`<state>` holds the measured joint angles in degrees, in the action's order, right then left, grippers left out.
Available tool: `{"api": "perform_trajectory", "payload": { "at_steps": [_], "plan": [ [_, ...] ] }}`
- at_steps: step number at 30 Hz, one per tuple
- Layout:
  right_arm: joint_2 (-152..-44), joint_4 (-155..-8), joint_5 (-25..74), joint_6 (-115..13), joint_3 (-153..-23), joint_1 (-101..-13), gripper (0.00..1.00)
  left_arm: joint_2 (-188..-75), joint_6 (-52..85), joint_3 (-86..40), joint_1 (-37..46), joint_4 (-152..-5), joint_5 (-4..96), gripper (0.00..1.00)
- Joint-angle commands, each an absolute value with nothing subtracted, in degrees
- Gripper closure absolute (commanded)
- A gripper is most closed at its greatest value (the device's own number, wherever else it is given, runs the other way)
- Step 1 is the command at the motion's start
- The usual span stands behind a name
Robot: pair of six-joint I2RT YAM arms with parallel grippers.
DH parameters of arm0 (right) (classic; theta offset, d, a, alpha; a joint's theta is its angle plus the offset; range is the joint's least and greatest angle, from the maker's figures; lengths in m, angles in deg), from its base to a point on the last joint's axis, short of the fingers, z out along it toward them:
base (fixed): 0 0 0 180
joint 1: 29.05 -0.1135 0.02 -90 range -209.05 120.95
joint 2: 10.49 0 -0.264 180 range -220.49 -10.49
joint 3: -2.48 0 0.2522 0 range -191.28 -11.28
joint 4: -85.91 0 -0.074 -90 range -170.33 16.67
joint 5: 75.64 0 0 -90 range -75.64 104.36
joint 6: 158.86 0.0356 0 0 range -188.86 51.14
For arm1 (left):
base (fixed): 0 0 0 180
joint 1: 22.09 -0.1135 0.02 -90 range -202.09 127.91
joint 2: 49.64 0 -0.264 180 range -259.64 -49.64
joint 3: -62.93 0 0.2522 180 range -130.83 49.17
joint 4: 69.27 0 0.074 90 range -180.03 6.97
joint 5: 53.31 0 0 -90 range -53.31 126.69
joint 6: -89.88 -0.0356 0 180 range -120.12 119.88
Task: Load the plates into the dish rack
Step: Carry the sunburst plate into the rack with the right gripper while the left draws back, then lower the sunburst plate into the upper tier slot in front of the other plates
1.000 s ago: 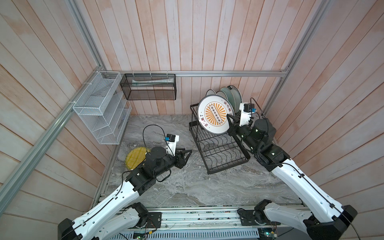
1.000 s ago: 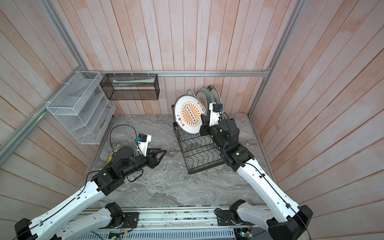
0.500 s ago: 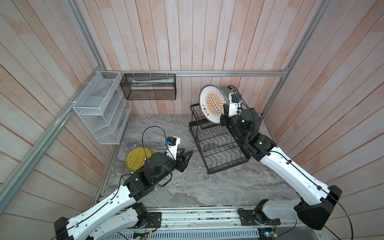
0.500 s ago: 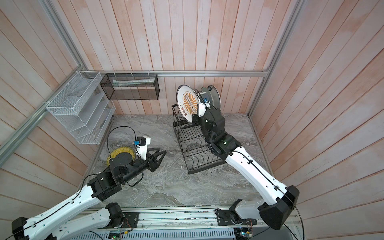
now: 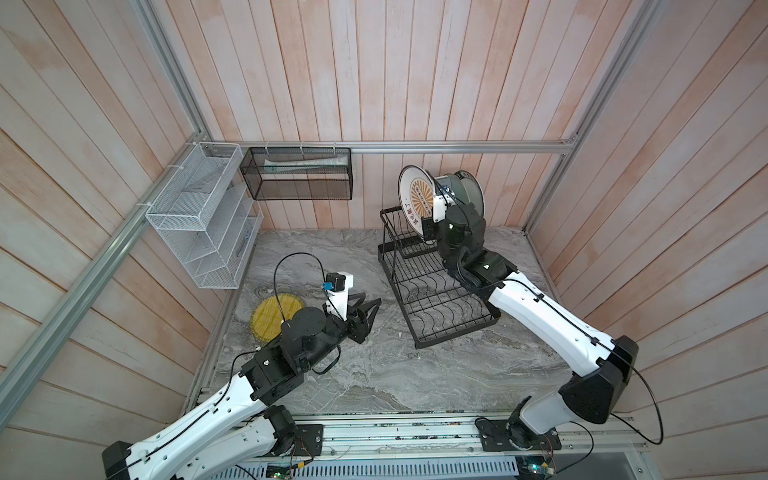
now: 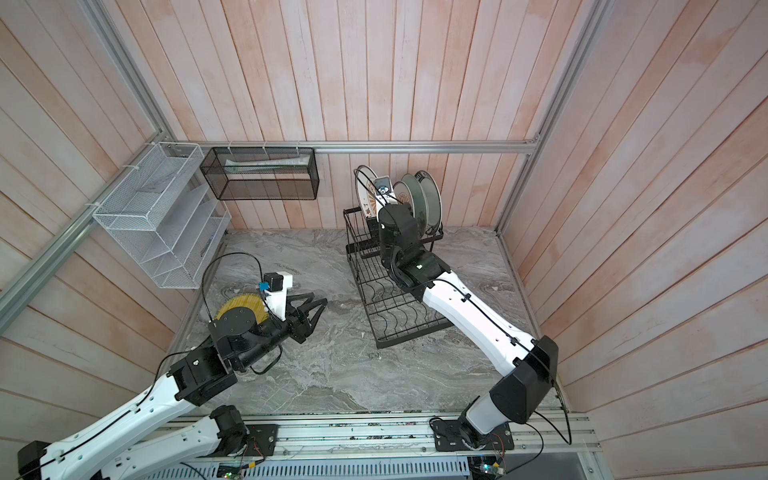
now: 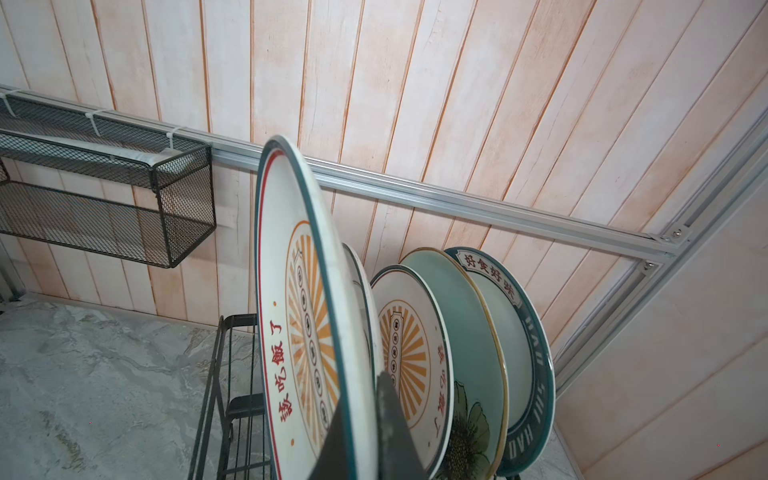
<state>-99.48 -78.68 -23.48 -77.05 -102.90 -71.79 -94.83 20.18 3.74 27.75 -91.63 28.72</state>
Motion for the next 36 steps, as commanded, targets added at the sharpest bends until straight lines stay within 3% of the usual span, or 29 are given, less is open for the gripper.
{"api": "perform_trajectory", "payload": {
  "at_steps": [1, 18, 36],
  "plan": [
    [-100.47, -81.12, -26.40, -78.39, -106.40, -72.45, 1.00, -93.65, 19.39, 3.90, 27.98, -91.85, 27.86, 0.50],
    [-109.40, -79.46, -30.64, -80.59, -112.48, -72.73, 1.00, -91.34, 19.27, 5.61, 28.00, -91.83, 26.80, 0.50],
    [-111.77, -79.00, -31.89, -79.77, -112.35, -72.73, 1.00, -89.85, 19.26, 5.93, 28.00, -92.33, 25.87, 0.50]
  ]
}}
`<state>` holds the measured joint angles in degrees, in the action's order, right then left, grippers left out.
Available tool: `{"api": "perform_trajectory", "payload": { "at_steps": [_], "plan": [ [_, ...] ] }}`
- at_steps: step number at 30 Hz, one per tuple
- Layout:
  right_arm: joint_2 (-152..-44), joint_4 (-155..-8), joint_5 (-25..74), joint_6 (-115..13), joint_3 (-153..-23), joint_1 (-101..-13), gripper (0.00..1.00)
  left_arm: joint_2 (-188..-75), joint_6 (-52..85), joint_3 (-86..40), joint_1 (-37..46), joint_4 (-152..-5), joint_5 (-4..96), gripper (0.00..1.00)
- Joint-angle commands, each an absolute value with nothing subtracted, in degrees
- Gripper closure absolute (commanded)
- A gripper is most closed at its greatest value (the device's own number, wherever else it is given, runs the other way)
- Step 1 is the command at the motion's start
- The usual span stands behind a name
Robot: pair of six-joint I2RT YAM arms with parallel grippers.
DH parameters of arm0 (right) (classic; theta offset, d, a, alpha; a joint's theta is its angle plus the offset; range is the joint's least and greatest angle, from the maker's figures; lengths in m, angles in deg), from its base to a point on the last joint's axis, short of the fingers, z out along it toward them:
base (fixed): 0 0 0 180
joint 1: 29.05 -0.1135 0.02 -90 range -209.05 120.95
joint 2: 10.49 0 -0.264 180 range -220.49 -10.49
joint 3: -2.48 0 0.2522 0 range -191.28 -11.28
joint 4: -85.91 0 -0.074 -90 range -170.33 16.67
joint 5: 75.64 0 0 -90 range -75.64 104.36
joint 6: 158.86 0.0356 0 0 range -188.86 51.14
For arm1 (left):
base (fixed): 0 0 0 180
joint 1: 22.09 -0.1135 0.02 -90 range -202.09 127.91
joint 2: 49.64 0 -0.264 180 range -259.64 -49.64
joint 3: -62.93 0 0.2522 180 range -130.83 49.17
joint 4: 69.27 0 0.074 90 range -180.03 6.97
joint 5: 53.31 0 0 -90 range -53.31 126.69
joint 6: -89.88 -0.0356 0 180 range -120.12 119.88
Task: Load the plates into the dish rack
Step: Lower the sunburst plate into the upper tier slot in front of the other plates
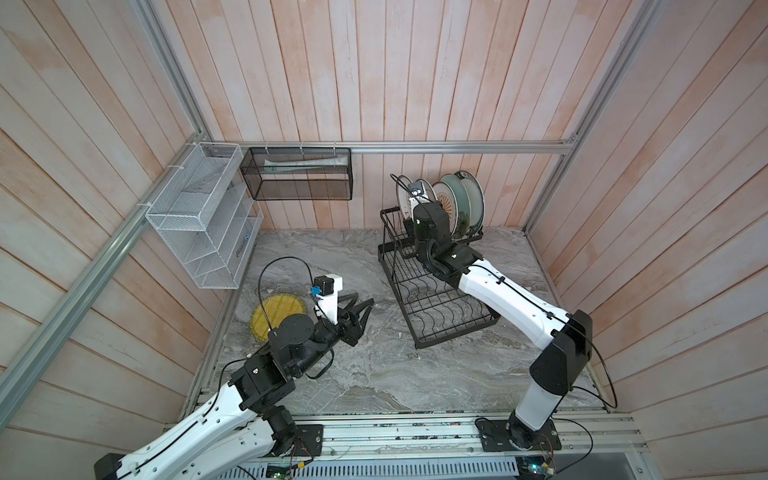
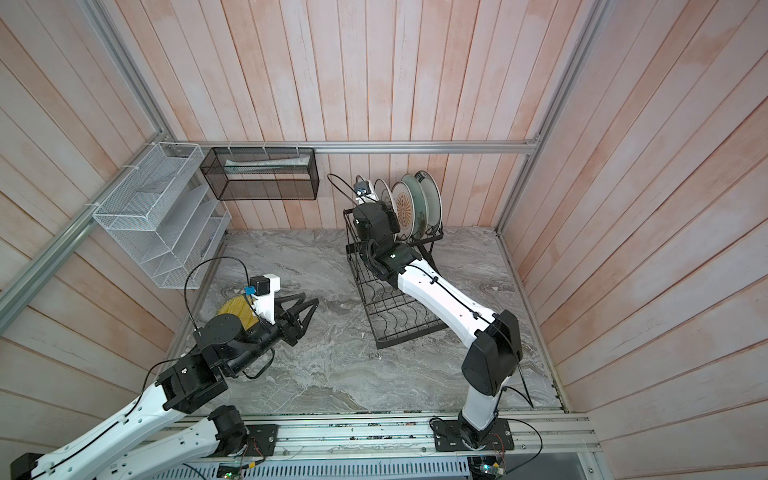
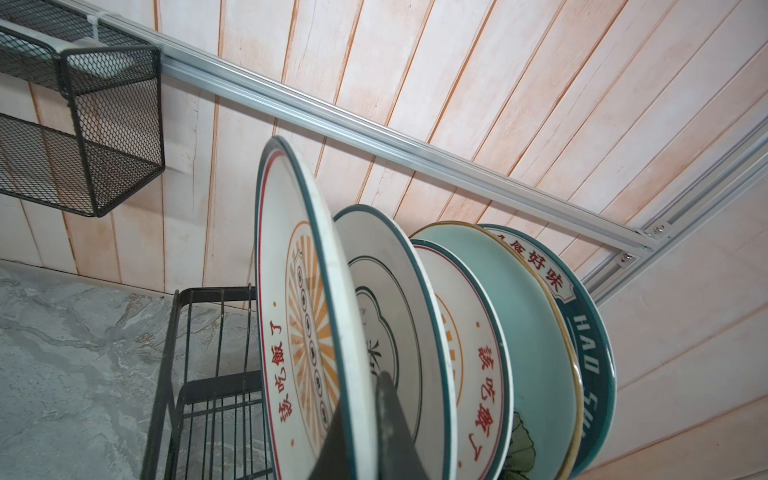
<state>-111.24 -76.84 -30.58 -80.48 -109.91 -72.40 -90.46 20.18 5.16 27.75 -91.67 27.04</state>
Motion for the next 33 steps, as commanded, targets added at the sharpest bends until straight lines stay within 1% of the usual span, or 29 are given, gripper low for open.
{"api": "perform_trajectory", "payload": {
  "at_steps": [1, 20, 33],
  "plan": [
    [-111.93, -79.00, -31.84, -79.76, -112.36, -72.65, 1.00, -89.83, 19.29, 5.84, 28.00, -92.43, 25.83, 0.50],
    [-113.41, -77.70, -31.24, -78.29, -112.07, -72.02, 1.00, -89.56, 19.30, 5.92, 28.00, -93.13, 25.79, 0.50],
    [-114.39, -75.61, -30.81, -75.09, -110.85, -71.94, 1.00, -89.06, 19.34, 6.48, 28.00, -93.22, 25.44, 0.50]
  ]
}}
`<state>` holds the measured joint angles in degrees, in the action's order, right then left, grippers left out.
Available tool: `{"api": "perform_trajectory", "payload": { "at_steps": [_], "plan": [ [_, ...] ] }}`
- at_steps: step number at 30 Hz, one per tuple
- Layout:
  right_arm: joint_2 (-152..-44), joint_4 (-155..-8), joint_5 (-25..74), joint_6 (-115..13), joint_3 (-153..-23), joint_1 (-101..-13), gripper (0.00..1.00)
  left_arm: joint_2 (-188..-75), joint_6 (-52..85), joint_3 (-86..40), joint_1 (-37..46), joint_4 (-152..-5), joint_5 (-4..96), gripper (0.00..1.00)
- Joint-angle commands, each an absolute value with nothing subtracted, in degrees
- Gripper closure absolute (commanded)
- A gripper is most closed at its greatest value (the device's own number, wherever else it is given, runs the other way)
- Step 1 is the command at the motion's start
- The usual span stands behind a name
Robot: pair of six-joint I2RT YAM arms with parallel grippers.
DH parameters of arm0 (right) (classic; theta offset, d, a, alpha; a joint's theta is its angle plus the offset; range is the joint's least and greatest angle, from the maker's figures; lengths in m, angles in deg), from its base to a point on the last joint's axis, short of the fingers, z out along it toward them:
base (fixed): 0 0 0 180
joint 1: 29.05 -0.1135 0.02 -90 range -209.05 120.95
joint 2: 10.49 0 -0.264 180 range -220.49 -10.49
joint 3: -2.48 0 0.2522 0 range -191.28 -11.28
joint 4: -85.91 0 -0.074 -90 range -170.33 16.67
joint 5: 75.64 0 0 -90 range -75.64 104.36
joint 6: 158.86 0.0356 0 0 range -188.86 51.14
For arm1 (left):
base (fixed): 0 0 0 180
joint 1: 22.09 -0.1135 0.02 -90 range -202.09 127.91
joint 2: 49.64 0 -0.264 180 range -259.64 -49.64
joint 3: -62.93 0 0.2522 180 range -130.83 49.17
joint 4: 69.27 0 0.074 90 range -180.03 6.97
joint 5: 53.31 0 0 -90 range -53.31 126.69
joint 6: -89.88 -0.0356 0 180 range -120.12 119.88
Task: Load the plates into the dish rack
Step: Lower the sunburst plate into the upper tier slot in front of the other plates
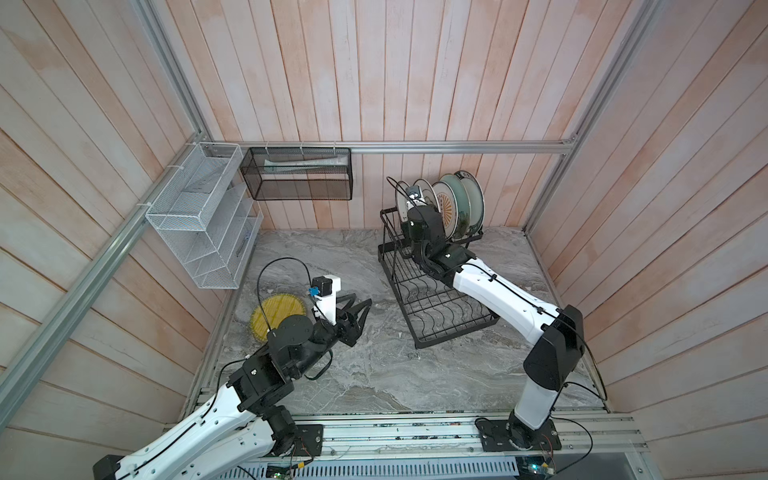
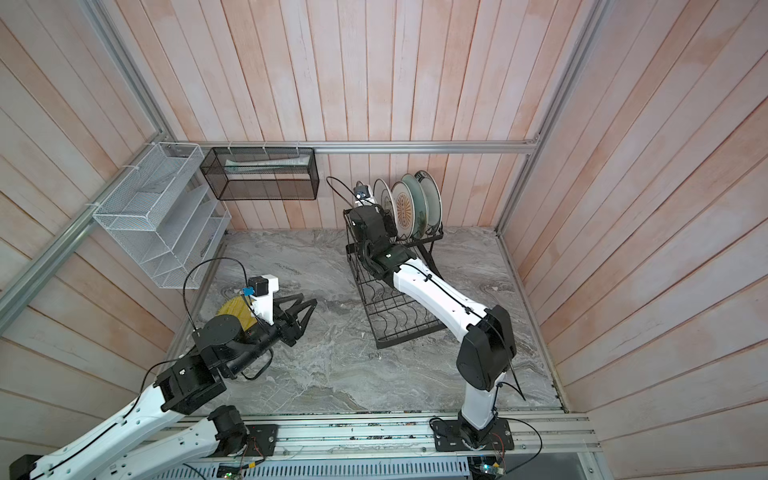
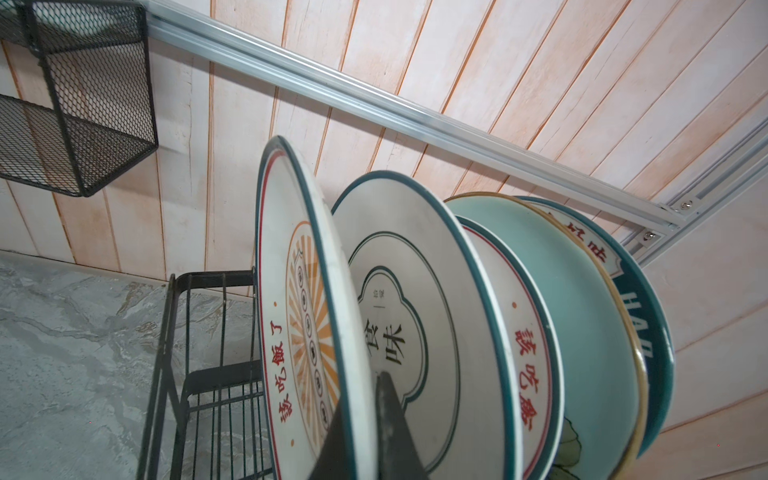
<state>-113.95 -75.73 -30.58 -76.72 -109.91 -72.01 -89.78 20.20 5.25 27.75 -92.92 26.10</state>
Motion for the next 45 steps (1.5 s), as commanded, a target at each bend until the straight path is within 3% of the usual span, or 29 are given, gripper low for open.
{"api": "perform_trajectory", "payload": {
  "at_steps": [1, 18, 33, 45],
  "plan": [
    [-114.25, -75.60, -30.64, -74.81, -110.56, -71.94, 1.00, -89.05, 19.34, 6.45, 27.98, -93.13, 25.43, 0.50],
    [-113.03, -75.69, -30.90, -72.67, -107.12, -71.95, 1.00, -88.65, 19.28, 6.89, 27.99, -92.87, 25.14, 0.50],
    [-110.81, -75.92, -30.81, -73.25, -105.63, -72.20, 0.72, -89.27, 18.52, 6.71, 27.98, -92.16, 25.44, 0.50],
    [-109.00, -76.74, -30.39, -74.01, -105.24, -72.21, 0.57, -89.94, 18.12, 6.37, 27.98, -91.75, 25.27, 0.49]
  ]
}}
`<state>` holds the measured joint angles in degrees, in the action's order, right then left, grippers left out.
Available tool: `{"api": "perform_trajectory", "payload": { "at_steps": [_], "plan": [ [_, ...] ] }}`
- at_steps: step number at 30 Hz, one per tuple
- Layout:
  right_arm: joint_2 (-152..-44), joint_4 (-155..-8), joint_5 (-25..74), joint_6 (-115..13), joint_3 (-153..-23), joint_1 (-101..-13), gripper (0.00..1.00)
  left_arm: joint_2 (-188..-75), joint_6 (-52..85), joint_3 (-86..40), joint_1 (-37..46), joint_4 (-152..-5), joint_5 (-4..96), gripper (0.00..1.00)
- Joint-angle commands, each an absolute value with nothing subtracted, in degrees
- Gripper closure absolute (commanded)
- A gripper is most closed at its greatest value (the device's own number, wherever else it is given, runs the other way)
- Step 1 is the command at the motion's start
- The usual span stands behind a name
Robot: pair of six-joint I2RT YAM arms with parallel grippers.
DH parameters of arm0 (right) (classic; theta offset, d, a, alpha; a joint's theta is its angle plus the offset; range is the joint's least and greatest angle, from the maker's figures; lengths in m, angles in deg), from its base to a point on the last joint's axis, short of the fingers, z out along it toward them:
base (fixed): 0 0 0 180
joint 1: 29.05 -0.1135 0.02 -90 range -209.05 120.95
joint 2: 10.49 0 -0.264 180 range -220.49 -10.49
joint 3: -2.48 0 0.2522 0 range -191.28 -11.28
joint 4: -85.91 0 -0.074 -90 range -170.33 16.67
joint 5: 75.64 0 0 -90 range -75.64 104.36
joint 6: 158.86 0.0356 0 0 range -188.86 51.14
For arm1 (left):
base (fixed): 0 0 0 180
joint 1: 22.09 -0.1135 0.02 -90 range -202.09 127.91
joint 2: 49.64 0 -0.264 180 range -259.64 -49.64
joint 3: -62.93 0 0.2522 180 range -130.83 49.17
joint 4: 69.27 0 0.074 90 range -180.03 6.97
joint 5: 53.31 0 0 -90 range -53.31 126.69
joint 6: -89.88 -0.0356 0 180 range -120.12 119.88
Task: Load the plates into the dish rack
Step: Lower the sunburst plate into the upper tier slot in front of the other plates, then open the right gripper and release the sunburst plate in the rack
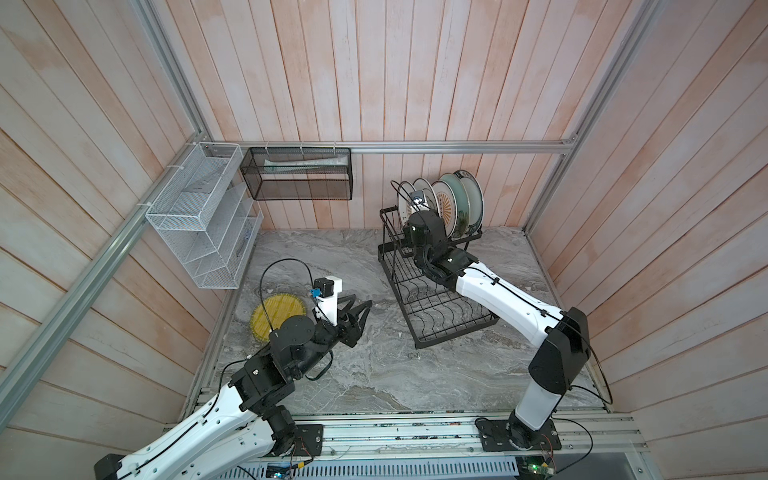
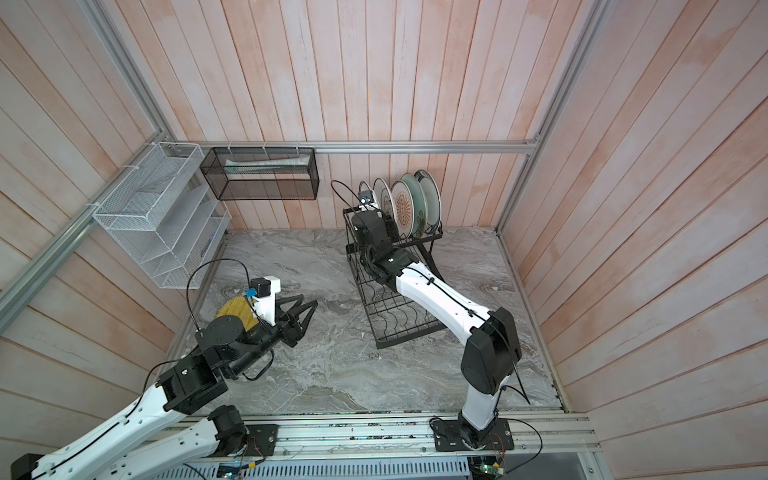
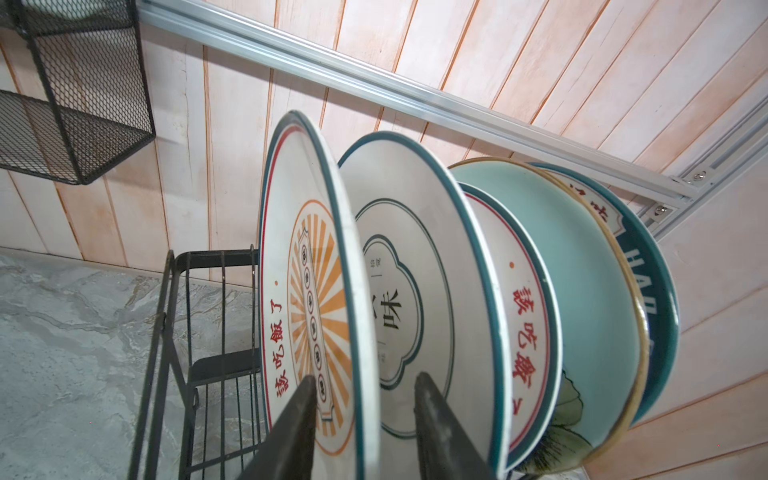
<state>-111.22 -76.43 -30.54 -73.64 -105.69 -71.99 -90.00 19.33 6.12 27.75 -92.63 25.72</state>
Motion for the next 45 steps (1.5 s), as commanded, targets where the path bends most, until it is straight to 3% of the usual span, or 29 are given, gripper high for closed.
{"api": "perform_trajectory", "payload": {
  "at_steps": [1, 9, 21, 31, 45],
  "plan": [
    [-108.81, -76.74, -30.25, -73.96, -105.17, -72.29, 0.56, -90.00, 18.12, 6.37, 27.93, -91.77, 25.26, 0.49],
    [-105.88, -77.57, -28.63, -73.41, -103.71, -72.63, 0.48, -90.09, 18.43, 6.41, 27.95, -92.08, 25.08, 0.49],
    [-97.84, -79.41, -25.28, -72.24, -98.61, -73.78, 0.45, -90.85, 18.73, 6.38, 27.92, -92.67, 24.02, 0.47],
    [-87.68, -83.99, -19.18, -70.71, -90.70, -73.45, 0.39, -92.86, 19.58, 4.83, 27.92, -94.71, 20.37, 0.46],
    [-77.82, -86.52, -7.86, -64.50, -80.44, -69.13, 0.38, -98.19, 23.15, 1.09, 25.84, -101.34, 16.24, 0.44]
  ]
}}
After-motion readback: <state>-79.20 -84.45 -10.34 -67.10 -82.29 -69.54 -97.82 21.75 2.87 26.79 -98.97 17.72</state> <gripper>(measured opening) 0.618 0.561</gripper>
